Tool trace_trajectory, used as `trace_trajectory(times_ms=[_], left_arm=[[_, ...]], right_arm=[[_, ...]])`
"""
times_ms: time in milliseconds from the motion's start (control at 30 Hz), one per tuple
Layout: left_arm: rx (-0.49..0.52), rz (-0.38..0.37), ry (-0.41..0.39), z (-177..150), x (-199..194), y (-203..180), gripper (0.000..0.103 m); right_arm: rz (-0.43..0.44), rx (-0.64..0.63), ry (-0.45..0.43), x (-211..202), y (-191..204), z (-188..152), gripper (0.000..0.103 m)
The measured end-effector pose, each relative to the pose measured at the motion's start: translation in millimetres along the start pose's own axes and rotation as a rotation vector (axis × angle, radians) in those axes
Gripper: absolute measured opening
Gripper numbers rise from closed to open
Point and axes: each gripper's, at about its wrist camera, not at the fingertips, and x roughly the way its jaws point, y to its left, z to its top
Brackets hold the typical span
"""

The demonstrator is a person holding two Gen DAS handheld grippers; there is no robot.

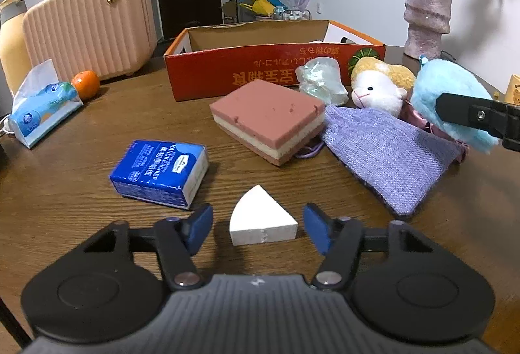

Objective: Organize soft objects
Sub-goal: 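Lift the blue plush with the right gripper while the left grasps the triangular sponge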

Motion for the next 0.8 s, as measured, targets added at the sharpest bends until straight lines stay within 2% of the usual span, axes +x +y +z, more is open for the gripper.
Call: trace_trajectory(times_ms=[67,167,567,800], left_arm=[[0.000,-0.010,0.006,0,1,0,0.041],[0.007,-0.020,0.020,0,3,-1,0.036],[0.010,-0.035,-0.018,0,-5,-1,0.034],[-0.002,-0.036,-0.069,7,-17,2,0.034]], right_arm=[[-0.001,-0.002,0.002,1,0,0,0.066],[-0.002,-0.004,0.002,1,1,-1,0.066],[0.001,-0.009,-0.001,1,3,-2,0.066],[0.001,-0.022,-0.011,0,5,0,0.066]])
